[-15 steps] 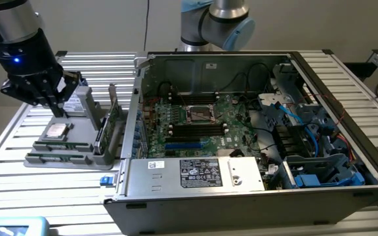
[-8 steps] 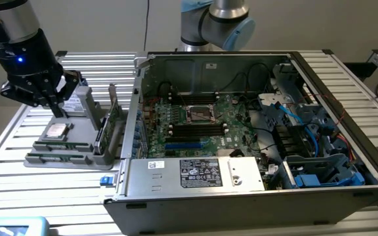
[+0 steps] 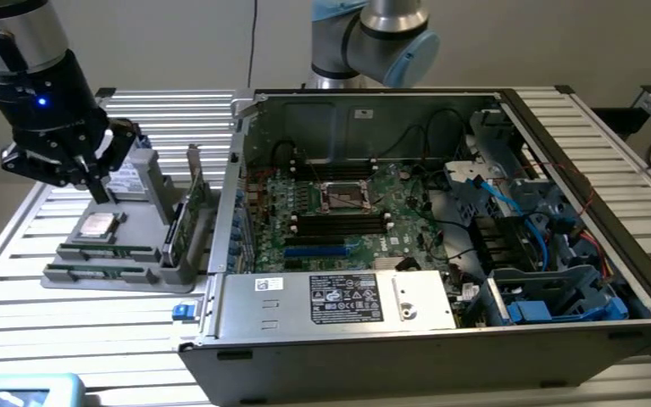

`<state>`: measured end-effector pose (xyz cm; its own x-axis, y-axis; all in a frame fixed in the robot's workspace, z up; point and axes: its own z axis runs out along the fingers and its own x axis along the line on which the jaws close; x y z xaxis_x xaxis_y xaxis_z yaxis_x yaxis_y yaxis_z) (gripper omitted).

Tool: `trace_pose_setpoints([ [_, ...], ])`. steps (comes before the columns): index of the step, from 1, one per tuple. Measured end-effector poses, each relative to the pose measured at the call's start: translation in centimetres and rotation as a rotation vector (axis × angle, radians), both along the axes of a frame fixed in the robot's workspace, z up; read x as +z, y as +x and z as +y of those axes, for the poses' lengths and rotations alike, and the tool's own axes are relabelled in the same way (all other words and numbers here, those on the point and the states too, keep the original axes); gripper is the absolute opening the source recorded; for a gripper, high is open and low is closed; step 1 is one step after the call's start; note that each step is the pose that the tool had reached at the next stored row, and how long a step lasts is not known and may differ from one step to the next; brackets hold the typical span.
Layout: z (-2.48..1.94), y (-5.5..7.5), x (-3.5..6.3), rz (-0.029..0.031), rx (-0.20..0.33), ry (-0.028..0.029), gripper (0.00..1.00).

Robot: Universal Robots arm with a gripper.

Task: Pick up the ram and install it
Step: 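Pick up the ram and move it above insertion slot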

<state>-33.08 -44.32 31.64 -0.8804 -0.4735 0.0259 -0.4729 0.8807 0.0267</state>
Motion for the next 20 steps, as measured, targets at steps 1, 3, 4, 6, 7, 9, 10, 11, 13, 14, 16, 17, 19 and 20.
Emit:
trace_pose_setpoints([
  [1, 0.00, 0.00, -0.01, 0.0000, 0.018, 0.0000, 0.11],
  [3, 0.00, 0.00, -0.02, 0.0001, 0.054, 0.0003, 0.11],
  [4, 0.00, 0.00, -0.03, 0.0001, 0.074, 0.0006, 0.11],
  [6, 0.00, 0.00, -0.06, 0.0001, 0.111, 0.0012, 0.11],
  [7, 0.00, 0.00, -0.07, 0.0001, 0.129, 0.0016, 0.11],
  [9, 0.00, 0.00, -0.09, 0.0000, 0.165, 0.0020, 0.11],
  [10, 0.00, 0.00, -0.10, 0.0000, 0.183, 0.0021, 0.11],
  [11, 0.00, 0.00, -0.11, 0.0001, 0.201, 0.0022, 0.11],
  [13, 0.00, 0.00, -0.13, 0.0001, 0.238, 0.0025, 0.11],
  [14, 0.00, 0.00, -0.14, 0.0001, 0.256, 0.0025, 0.11],
  [16, 0.00, 0.00, -0.16, 0.0001, 0.292, 0.0027, 0.11],
  [17, 0.00, 0.00, -0.17, 0.0001, 0.310, 0.0028, 0.11],
  [19, 0.00, 0.00, -0.19, 0.0001, 0.347, 0.0033, 0.11],
  [20, 0.00, 0.00, -0.20, 0.0000, 0.365, 0.0035, 0.11],
])
